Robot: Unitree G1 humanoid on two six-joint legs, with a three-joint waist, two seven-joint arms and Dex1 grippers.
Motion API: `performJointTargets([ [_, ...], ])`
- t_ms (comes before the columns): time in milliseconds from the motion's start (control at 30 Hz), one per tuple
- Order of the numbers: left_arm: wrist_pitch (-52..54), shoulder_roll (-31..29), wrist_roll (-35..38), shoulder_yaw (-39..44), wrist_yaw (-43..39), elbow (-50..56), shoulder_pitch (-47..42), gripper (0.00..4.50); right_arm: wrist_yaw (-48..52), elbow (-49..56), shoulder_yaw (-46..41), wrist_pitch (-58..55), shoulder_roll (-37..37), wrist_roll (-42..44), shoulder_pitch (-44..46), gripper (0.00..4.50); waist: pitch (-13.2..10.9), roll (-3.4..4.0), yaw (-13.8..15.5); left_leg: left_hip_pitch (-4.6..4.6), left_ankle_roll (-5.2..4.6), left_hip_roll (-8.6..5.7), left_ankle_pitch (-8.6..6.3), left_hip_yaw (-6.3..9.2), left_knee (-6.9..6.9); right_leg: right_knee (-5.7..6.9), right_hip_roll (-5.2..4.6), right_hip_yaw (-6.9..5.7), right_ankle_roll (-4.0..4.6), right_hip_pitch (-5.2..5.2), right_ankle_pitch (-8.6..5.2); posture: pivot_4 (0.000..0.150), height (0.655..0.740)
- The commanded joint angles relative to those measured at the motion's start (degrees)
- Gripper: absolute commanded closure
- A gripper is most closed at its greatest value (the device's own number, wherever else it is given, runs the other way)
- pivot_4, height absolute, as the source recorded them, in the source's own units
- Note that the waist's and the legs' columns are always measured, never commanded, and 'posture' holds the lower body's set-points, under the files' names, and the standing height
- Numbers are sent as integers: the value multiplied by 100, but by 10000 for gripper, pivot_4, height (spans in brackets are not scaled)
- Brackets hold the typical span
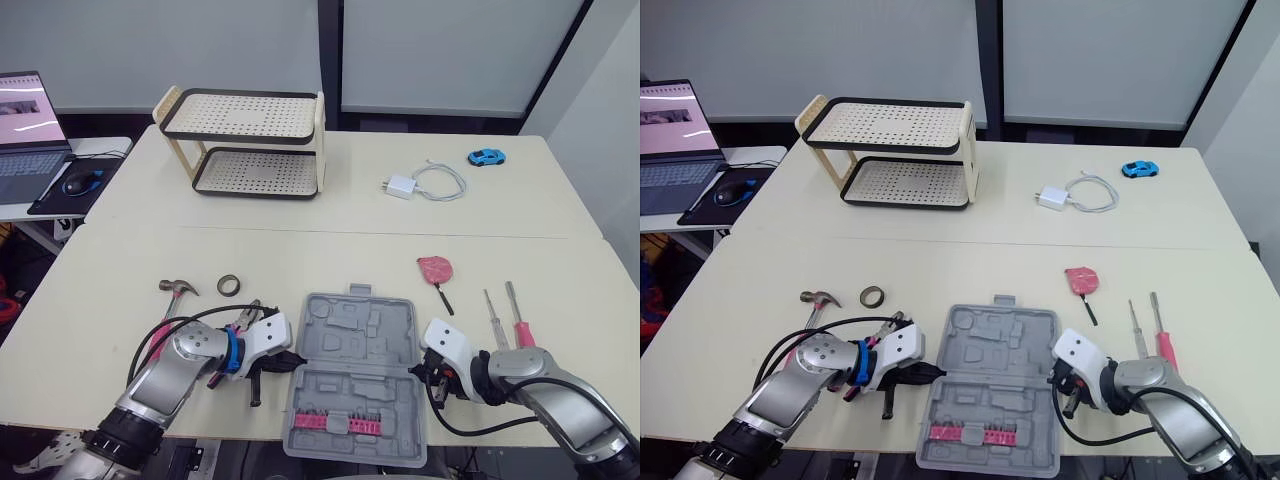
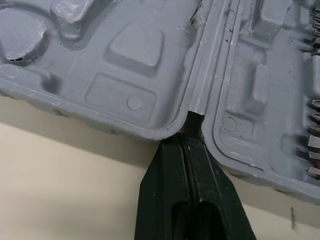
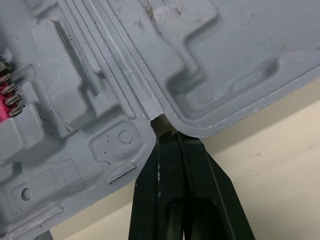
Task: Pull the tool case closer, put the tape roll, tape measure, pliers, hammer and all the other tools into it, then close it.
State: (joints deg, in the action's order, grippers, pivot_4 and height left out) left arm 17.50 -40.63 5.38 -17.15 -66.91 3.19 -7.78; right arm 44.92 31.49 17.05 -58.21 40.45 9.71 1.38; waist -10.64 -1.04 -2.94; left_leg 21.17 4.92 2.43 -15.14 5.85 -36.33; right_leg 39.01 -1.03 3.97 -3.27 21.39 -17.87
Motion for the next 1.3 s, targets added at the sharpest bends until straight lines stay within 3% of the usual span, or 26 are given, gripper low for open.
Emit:
performJointTargets([
  [33, 107, -91, 31, -158, -139, 178, 146, 45000, -1, 149, 88, 18, 63, 142, -21, 44918, 0, 0, 2, 1, 0, 0, 0, 0, 0, -1, 0, -1, 0, 0, 0, 1500, 7350],
  [1300, 172, -216, 31, -129, -160, 159, 123, 45000, -95, -27, 54, 93, 232, 267, 58, 44918, 0, 0, 6, 1, 0, 0, 0, 0, 0, -1, 0, 0, -1, 0, 0, 1500, 7350],
])
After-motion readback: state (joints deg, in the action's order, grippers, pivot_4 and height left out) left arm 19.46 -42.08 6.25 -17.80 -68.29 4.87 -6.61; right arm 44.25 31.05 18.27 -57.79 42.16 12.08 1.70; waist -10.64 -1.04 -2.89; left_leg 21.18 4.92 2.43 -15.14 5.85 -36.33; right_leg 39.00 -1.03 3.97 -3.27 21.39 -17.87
